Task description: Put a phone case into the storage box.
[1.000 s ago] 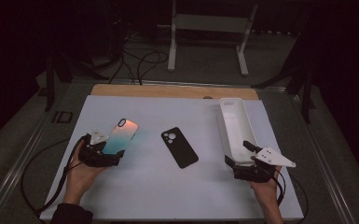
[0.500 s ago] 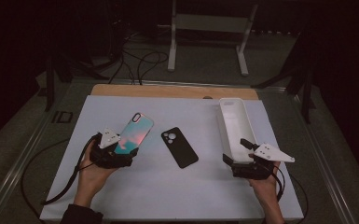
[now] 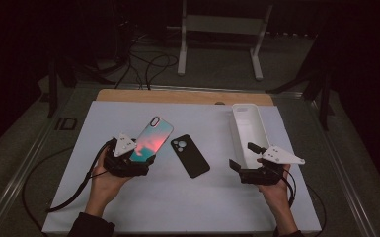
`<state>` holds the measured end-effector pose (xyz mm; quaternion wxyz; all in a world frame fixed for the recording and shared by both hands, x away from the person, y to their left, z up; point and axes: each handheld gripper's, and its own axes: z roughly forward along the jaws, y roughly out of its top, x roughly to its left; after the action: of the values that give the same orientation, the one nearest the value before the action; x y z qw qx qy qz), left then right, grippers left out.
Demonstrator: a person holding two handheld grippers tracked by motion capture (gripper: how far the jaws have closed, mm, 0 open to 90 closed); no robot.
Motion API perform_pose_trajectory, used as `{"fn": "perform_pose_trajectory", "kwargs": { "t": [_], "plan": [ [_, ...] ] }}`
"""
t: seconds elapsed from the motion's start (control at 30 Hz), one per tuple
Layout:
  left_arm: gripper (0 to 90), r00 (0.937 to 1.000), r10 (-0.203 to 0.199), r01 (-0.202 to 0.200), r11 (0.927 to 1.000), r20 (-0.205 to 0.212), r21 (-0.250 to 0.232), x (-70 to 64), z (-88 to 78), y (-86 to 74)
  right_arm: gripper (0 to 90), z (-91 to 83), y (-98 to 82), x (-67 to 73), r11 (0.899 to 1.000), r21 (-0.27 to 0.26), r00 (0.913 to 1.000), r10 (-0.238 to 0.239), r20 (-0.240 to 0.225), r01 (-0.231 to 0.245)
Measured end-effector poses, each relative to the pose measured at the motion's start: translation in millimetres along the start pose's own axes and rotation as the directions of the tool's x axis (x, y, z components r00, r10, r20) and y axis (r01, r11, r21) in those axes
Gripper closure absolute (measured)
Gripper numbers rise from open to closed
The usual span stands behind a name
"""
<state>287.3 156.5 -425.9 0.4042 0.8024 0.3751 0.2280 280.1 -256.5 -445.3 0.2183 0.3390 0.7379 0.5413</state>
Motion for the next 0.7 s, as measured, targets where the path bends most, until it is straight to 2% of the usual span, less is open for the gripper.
{"fn": "perform_pose_trajectory", "kwargs": {
  "t": [0.1, 0.27, 0.7],
  "plan": [
    [17.2, 0.9999, 0.011, -0.011, 0.9999, 0.005, -0.006, -2.6, 1.2, 2.7, 8.0, 3.8, 5.6, 1.2, 1.000, -0.001, 0.9999, 0.004, -0.014, -0.004],
    [17.2, 0.9995, 0.007, -0.006, 0.9997, 0.030, -0.025, -4.3, 3.3, 6.2, 8.0, 11.5, 11.7, 3.3, 1.000, 0.002, 0.9995, -0.016, -0.027, 0.016],
    [17.1, 0.9969, 0.054, -0.051, 0.9976, 0.058, -0.046, -15.6, 12.6, 16.4, 7.9, 30.1, 26.7, 4.4, 0.999, 0.041, 0.9941, 0.040, -0.101, -0.036]
  ]
}}
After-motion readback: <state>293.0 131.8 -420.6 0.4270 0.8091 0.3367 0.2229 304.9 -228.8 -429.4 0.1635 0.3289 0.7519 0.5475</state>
